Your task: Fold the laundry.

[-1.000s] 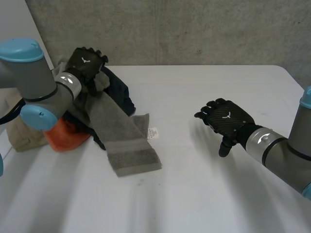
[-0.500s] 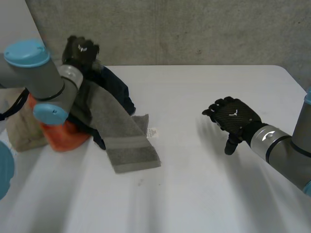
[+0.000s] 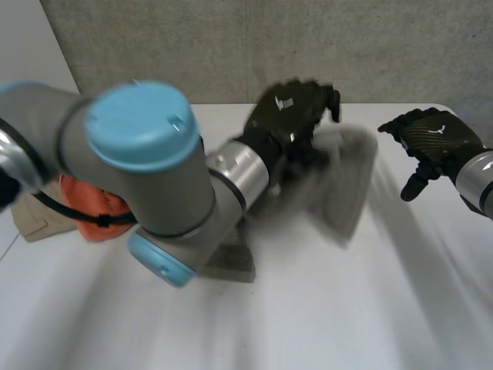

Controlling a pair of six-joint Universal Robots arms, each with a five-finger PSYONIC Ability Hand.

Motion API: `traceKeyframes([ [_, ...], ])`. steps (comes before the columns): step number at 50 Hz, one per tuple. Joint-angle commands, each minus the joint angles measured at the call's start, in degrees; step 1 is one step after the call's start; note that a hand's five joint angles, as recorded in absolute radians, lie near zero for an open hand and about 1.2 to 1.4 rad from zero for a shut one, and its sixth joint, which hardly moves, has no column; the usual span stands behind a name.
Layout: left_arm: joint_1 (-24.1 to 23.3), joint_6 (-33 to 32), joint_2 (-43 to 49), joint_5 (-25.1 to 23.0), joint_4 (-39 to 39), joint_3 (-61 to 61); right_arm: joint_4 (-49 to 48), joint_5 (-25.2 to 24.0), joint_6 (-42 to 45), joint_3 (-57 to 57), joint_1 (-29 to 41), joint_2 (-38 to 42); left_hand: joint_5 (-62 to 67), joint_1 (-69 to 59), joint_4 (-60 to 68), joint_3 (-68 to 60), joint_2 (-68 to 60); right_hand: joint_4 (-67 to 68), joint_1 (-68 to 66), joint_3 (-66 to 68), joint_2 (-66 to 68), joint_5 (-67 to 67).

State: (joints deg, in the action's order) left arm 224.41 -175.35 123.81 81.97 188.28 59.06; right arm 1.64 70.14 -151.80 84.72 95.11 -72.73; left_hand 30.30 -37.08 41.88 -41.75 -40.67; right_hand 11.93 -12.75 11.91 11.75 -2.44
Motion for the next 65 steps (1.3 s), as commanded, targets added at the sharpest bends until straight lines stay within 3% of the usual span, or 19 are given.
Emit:
traceKeyframes([
  [1,1.4,1.2,3.9,-1.0,-1.9,0.8,3.0,0.6,0.4,-1.8,-0.4,1.4,-30.3,27.1,-31.9,31.7,30.7,-1.9,2.7,-1.9,-1.7,2.4],
  [11,10.7,-1.7,-3.7,-0.6,-5.7,4.6,4.9,1.2,0.3,-0.6,4.8,0.9,-30.3,27.1,-31.9,31.7,30.7,-1.9,2.7,-1.9,-1.7,2.4],
  [15,16.3,-9.1,-4.7,0.2,-5.7,6.2,5.8,1.1,0.5,0.9,9.3,1.3,-30.3,27.1,-31.9,31.7,30.7,-1.9,2.7,-1.9,-1.7,2.4],
  [20,23.9,-23.4,-1.6,0.2,-6.0,5.8,4.7,1.2,0.2,1.9,15.3,4.7,-30.3,27.1,-31.9,31.7,30.7,-1.9,2.7,-1.9,-1.7,2.4],
  [24,27.3,-29.7,1.4,-1.2,-6.3,5.3,2.1,3.5,-0.8,1.2,18.0,8.0,-30.3,27.1,-31.9,31.7,30.7,-1.9,2.7,-1.9,-1.7,2.4],
  [34,28.8,-35.7,9.8,-7.7,-5.3,3.8,-0.4,10.1,-4.7,2.4,21.4,12.3,-30.3,27.1,-31.9,31.7,30.7,-1.9,2.7,-1.9,-1.7,2.4],
  [37,28.3,-36.9,12.5,-8.3,-5.6,2.4,-1.0,10.3,-4.3,3.2,21.3,12.8,-30.3,27.1,-31.9,31.7,30.7,23.7,-22.9,23.7,23.9,-23.2],
  [38,28.1,-37.2,13.0,-8.5,-5.6,2.1,-1.2,10.3,-4.0,3.3,21.2,12.9,-30.3,27.1,-31.9,31.7,30.7,36.5,-35.6,36.5,36.6,-36.0],
  [39,27.8,-37.4,13.9,-8.6,-5.6,1.8,-1.6,10.3,-3.6,3.8,20.8,13.0,-30.3,27.1,-31.9,31.7,30.7,57.7,-56.9,57.8,57.9,-57.2],
  [41,27.3,-37.8,14.9,-8.7,-5.2,1.5,-2.1,10.2,-3.2,4.4,20.4,12.9,-29.8,26.6,-31.4,31.2,30.1,68.1,-67.2,68.1,68.2,-67.5],
  [42,27.1,-38.0,15.1,-8.8,-5.0,1.3,-2.3,10.1,-2.9,4.7,20.1,12.8,-26.8,23.5,-28.3,28.2,27.1,68.1,-67.3,68.1,68.3,-67.6],
  [45,26.5,-40.5,17.4,-8.5,-3.8,-0.3,-3.0,9.5,-1.7,5.4,19.7,12.5,0.4,-3.6,-1.2,1.0,-0.1,68.1,-67.3,68.1,68.3,-67.6],
  [46,26.7,-41.5,18.3,-7.6,-3.5,-1.0,-3.0,9.4,-1.4,5.5,19.6,12.4,11.2,-14.4,9.6,-9.7,-10.8,68.1,-67.3,68.1,68.3,-67.6],
  [47,27.0,-43.2,19.9,-4.8,-2.9,-2.9,-3.0,9.1,-0.8,5.8,19.4,12.3,34.3,-37.5,32.7,-32.8,-33.9,68.1,-67.3,68.1,68.3,-67.6],
  [48,27.4,-44.1,20.7,-3.0,-2.7,-3.9,-3.0,9.1,-0.5,6.0,19.4,12.2,39.6,-42.9,38.1,-38.2,-39.3,68.1,-67.3,68.1,68.3,-67.6],
  [51,28.9,-48.6,23.5,4.1,-1.3,-7.5,-2.9,8.8,0.6,6.4,19.4,11.9,39.7,-42.9,38.1,-38.3,-39.3,68.1,-67.3,68.1,68.3,-67.6],
  [53,29.9,-51.6,24.7,6.4,-0.7,-9.1,-2.9,8.8,1.1,6.7,19.4,11.8,39.7,-42.9,38.1,-38.3,-39.3,68.1,-67.3,68.1,68.3,-67.6],
  [59,35.7,-64.1,28.8,6.7,0.6,-13.6,-2.9,8.8,2.1,6.7,19.7,11.6,39.7,-42.9,38.1,-38.3,-39.3,68.1,-67.3,68.1,68.3,-67.6],
  [65,41.6,-70.0,31.2,6.4,3.5,-17.3,-3.0,8.7,2.1,6.6,19.9,11.1,39.7,-42.9,38.1,-38.3,-39.3,68.1,-67.3,68.1,68.3,-67.6],
])
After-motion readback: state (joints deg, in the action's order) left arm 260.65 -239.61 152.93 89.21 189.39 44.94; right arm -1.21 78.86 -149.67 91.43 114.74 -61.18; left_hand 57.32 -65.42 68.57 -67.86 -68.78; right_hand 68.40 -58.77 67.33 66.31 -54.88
